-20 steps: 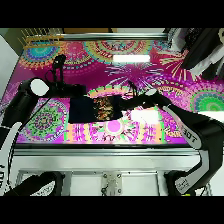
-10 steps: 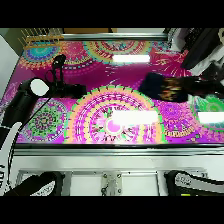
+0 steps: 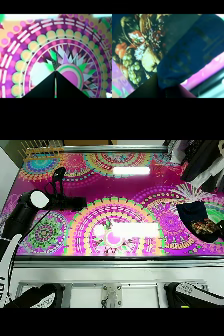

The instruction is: Fold the clothes and pants, and hang the long-sleeved shirts on hangers.

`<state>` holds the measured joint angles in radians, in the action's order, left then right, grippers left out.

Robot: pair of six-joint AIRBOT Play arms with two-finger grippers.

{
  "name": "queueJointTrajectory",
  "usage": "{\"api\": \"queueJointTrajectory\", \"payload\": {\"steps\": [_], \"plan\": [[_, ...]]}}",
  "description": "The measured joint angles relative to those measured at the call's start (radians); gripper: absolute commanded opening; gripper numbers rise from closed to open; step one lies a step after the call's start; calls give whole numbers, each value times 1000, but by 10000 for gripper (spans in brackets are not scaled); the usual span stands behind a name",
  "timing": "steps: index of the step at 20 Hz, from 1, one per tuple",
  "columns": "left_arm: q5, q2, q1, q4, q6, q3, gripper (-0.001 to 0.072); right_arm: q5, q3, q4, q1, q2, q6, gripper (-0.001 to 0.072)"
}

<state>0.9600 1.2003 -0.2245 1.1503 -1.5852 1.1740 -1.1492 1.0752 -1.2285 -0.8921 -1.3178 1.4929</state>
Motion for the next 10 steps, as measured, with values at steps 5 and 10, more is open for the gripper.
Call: {"api": "queueJointTrajectory", "payload": {"steps": [5, 10], "plan": [[5, 0, 0, 0, -3, 0, 7, -42, -116, -8, -11, 61, 37, 353], [8, 0, 0, 0, -2, 0, 7, -80, -148, -71, -17, 128, 45, 611]]}}
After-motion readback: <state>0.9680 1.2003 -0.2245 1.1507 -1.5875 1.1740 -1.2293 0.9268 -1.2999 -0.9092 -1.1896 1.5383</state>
